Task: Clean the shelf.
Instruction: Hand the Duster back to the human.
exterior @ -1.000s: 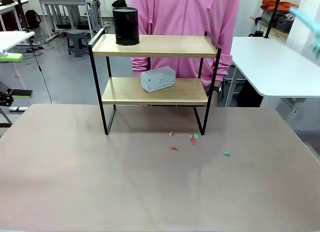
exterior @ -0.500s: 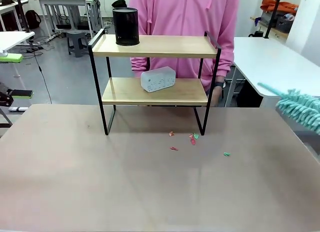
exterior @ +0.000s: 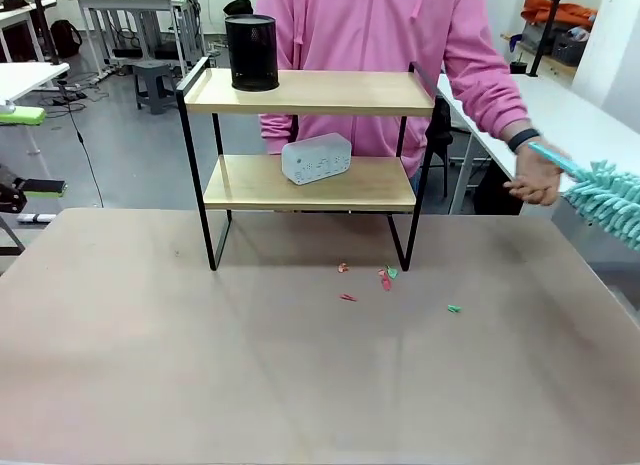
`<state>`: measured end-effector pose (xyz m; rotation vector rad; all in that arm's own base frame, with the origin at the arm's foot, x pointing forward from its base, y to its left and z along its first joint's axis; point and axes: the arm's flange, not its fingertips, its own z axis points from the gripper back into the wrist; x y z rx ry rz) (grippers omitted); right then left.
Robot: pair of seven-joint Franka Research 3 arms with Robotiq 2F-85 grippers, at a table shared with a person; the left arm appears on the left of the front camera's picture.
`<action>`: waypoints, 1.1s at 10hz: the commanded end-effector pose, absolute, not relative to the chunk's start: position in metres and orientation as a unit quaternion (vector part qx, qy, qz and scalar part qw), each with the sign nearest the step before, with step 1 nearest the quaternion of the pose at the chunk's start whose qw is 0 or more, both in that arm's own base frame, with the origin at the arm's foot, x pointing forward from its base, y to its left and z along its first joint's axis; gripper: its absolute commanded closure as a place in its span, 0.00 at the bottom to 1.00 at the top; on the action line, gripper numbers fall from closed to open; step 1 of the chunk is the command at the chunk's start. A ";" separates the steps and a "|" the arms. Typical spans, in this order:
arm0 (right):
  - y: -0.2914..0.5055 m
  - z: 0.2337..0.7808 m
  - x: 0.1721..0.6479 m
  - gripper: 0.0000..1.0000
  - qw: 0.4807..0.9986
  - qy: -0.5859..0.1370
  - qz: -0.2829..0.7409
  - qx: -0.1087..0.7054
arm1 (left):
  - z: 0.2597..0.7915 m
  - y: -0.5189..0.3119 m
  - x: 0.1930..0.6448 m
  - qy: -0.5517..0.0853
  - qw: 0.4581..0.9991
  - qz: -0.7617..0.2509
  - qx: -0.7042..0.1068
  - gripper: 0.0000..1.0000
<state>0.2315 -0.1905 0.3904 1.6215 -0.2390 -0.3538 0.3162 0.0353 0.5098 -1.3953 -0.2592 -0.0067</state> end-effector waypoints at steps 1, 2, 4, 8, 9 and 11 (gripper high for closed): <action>-0.191 0.395 0.227 1.00 0.664 -0.102 -0.158 0.724 | 0.512 0.038 0.315 -0.117 0.759 -0.006 -0.641 0.03; -0.191 0.395 0.227 1.00 0.664 -0.102 -0.158 0.724 | 0.512 0.038 0.315 -0.117 0.759 -0.006 -0.641 0.03; -0.191 0.395 0.227 1.00 0.664 -0.102 -0.158 0.724 | 0.512 0.038 0.315 -0.117 0.759 -0.006 -0.641 0.03; -0.191 0.395 0.227 1.00 0.664 -0.102 -0.158 0.724 | 0.512 0.038 0.315 -0.117 0.759 -0.006 -0.641 0.03; -0.191 0.390 0.232 0.43 0.669 -0.106 -0.157 0.719 | 0.512 0.038 0.315 -0.117 0.759 -0.006 -0.641 0.03; -0.191 0.390 0.229 0.00 0.670 -0.107 -0.157 0.718 | 0.512 0.038 0.315 -0.117 0.759 -0.006 -0.641 0.03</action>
